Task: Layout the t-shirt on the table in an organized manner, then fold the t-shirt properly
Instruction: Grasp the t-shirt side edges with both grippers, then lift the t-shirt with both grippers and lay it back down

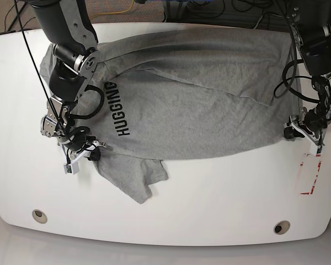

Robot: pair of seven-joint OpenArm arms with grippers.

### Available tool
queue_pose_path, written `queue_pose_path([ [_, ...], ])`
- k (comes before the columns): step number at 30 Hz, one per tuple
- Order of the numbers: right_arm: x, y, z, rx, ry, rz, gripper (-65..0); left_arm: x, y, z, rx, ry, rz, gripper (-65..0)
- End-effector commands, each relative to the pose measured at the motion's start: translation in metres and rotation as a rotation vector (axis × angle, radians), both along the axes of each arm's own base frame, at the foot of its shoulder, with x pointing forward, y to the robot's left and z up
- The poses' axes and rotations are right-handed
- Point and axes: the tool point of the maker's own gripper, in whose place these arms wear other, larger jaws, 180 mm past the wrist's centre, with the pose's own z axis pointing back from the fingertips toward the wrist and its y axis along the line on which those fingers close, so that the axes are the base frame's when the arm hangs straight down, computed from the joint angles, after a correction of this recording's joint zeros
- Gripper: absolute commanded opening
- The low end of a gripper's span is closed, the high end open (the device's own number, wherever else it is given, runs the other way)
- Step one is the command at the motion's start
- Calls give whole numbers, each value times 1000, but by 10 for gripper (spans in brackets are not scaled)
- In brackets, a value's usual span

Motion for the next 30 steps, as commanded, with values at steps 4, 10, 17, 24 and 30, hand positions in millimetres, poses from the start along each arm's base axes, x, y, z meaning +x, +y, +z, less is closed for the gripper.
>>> queue_pose_path([
  [4, 7, -4, 9, -17, -10, 8, -642, -6, -11, -9, -4, 52, -32, -476],
  [10, 7, -5, 9, -19, -10, 8, -642, -6, -16, -11, -11, 53, -37, -550],
  [17, 7, -5, 9, -19, -10, 8, -648, -4, -17, -10, -12, 49, -35, -650],
  [24, 13, -11, 21, -44, -43, 1, -650, 4, -16, 1, 0, 15, -39, -650],
  [30, 13, -23, 35, -101, -31, 5, -650, 20, -16, 42, 83, -73, -86, -650],
])
